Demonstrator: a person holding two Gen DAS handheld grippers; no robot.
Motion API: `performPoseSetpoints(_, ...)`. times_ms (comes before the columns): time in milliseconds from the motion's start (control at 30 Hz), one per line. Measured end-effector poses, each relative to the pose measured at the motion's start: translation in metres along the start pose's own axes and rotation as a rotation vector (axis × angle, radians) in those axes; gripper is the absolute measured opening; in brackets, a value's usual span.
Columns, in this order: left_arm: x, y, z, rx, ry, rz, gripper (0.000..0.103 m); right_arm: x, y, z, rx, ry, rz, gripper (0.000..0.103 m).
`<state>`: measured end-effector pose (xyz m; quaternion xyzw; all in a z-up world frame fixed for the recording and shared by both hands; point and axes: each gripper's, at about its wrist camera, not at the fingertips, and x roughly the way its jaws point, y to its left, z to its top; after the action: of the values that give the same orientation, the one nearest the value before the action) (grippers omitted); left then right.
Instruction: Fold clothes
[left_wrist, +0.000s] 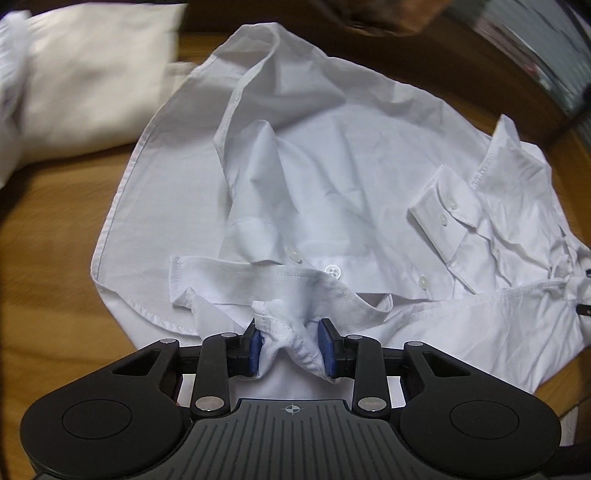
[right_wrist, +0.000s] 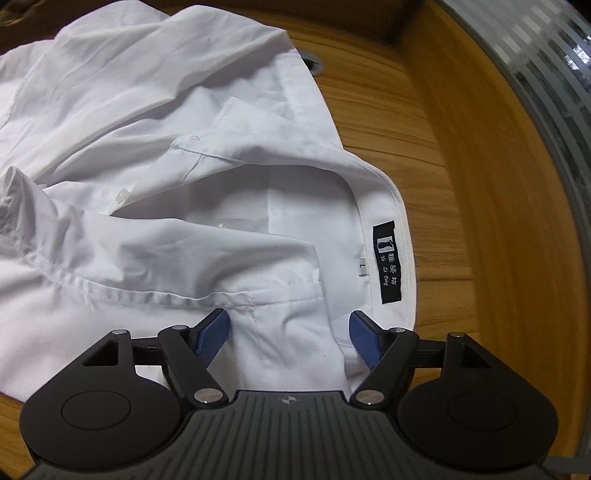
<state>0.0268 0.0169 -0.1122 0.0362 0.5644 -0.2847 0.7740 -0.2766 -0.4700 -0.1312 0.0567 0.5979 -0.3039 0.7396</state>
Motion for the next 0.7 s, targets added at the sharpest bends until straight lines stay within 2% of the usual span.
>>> performPoseSetpoints(133, 0.006, -0.018, 0.001, 0.074, -0.004, -0.050, 0.040, 0.004, -0.011, 0.005, 0.022, 0.017, -0.054, 0.080)
performPoseSetpoints(200, 0.002, -0.014, -0.004, 0.083, -0.007, -0.068, 0.040, 0.006, -0.016, 0.007, 0.027, 0.023, -0.065, 0.082)
performPoseSetpoints(267, -0.006, -0.004, -0.009, 0.061, -0.017, -0.073, 0.039, 0.008, -0.021, 0.009, 0.032, 0.028, -0.075, 0.085)
performPoseSetpoints(400, -0.032, 0.024, -0.025, -0.028, -0.050, -0.089, 0.029, 0.004, -0.011, 0.007, 0.042, 0.025, -0.072, 0.086)
performPoseSetpoints(467, -0.047, 0.031, -0.034, -0.073, -0.065, -0.100, 0.029, 0.002, -0.005, 0.003, 0.044, 0.013, -0.080, 0.086)
performPoseSetpoints(700, -0.084, 0.028, -0.048, -0.113, -0.063, -0.105, 0.034, -0.001, -0.001, -0.004, 0.032, -0.013, -0.120, 0.086)
